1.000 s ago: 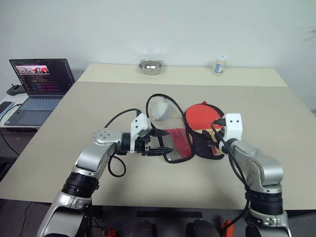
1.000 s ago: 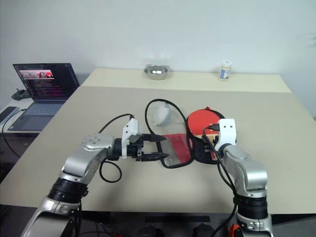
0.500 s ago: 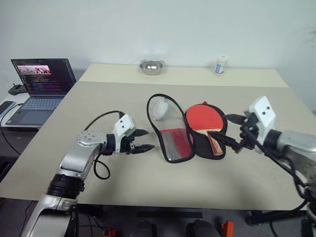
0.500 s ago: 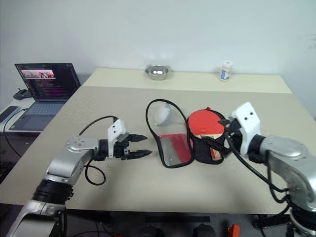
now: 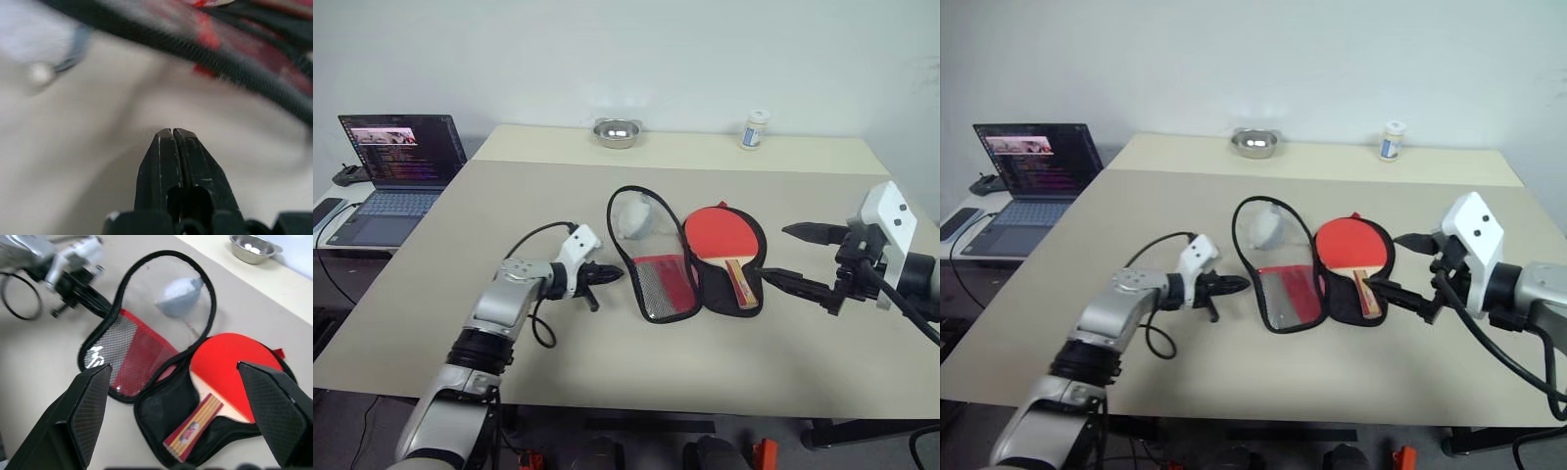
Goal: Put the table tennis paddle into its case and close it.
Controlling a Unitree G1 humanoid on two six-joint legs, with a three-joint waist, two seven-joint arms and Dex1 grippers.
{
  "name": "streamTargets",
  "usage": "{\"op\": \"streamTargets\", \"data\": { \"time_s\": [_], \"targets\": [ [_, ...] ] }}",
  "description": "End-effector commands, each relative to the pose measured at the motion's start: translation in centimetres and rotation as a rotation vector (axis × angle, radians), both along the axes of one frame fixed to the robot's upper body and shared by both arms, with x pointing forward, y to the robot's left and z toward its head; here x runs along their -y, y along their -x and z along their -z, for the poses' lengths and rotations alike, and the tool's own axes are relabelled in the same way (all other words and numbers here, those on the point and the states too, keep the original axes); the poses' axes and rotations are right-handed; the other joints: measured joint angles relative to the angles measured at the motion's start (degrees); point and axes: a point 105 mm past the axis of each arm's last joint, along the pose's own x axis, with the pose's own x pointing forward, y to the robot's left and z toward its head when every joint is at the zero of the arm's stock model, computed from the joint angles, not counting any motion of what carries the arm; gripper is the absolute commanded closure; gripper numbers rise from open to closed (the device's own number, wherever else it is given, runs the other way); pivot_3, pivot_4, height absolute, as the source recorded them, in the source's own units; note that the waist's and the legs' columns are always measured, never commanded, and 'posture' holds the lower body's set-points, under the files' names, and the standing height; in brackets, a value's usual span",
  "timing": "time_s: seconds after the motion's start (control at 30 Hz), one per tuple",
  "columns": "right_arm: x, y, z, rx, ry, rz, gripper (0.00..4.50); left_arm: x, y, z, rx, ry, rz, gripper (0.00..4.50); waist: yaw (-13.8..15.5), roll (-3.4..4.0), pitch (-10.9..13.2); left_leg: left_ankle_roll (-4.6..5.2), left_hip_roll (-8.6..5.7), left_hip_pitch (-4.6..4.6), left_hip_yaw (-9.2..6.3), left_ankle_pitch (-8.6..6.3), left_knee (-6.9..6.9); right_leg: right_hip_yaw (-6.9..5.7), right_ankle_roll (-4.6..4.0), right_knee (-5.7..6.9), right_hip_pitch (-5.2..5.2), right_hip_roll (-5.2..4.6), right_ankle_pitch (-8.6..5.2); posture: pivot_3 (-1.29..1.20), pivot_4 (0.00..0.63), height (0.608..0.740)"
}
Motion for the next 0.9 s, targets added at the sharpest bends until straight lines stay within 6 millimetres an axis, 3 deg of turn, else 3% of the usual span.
{"op": "streamTargets", "data": {
  "time_s": [0.03,0.13,0.23,0.4,0.57,0.7,0.77,0.9],
  "targets": [
    [0.5,0.5,-0.9,0.032,0.013,0.015,0.00,4.5,-0.4,-3.4,0.049,0.124,0.083,4.49,0.27,-0.01,0.00,0.01,-0.01,-0.03,0.00,0.00,0.02,0.00,0.02,-0.02,0.00,0.00,0.01,0.00,0.150,0.740],
    [0.9,0.3,-0.9,0.041,0.007,0.057,0.00,9.5,-0.2,-5.0,0.052,0.227,0.170,4.49,0.50,-0.04,0.00,0.03,-0.06,-0.08,0.01,0.00,0.05,0.03,0.10,-0.09,0.00,-0.01,0.06,0.00,0.150,0.740],
    [1.4,0.3,-0.6,0.036,0.010,0.095,0.00,12.9,0.1,-5.5,0.059,0.261,0.220,4.49,0.56,-0.04,0.00,0.03,-0.08,-0.09,0.01,0.00,0.05,0.04,0.11,-0.11,-0.01,0.00,0.06,0.00,0.150,0.740],
    [2.6,-0.2,-0.8,0.072,0.011,0.185,0.00,15.7,0.2,-5.2,0.086,0.245,0.252,4.49,0.20,-0.03,0.00,0.03,0.00,-0.07,-0.01,0.00,0.01,0.07,0.10,-0.08,-0.06,0.13,0.05,0.00,0.150,0.740],
    [3.9,-1.5,-0.3,0.079,-0.027,0.271,0.00,14.1,0.1,-5.0,0.107,0.249,0.264,4.49,-0.13,-0.03,-0.01,0.03,0.00,-0.05,-0.06,0.00,0.01,0.07,0.10,-0.05,-0.05,0.15,0.06,0.00,0.150,0.740],
    [3.9,-3.0,1.3,0.035,-0.078,0.266,0.00,11.1,0.9,-5.5,0.122,0.273,0.307,4.49,-0.60,-0.02,-0.01,0.02,0.02,-0.03,-0.04,0.01,0.01,0.10,0.08,-0.05,-0.05,0.15,0.07,0.00,0.150,0.740],
    [4.7,-5.2,3.3,-0.035,-0.114,0.331,0.00,8.6,1.6,-5.6,0.119,0.266,0.329,4.49,-0.84,-0.01,-0.02,0.01,0.04,-0.02,-0.03,0.02,0.00,0.12,0.07,-0.04,-0.05,0.16,0.07,0.00,0.150,0.740],
    [5.9,-8.5,6.0,-0.102,-0.134,0.423,0.00,5.5,2.5,-5.9,0.108,0.252,0.337,4.49,-0.92,0.00,-0.02,0.01,0.06,0.09,0.07,0.06,0.03,0.20,-0.03,0.04,-0.04,0.18,0.13,0.00,0.150,0.740]
  ]
}}
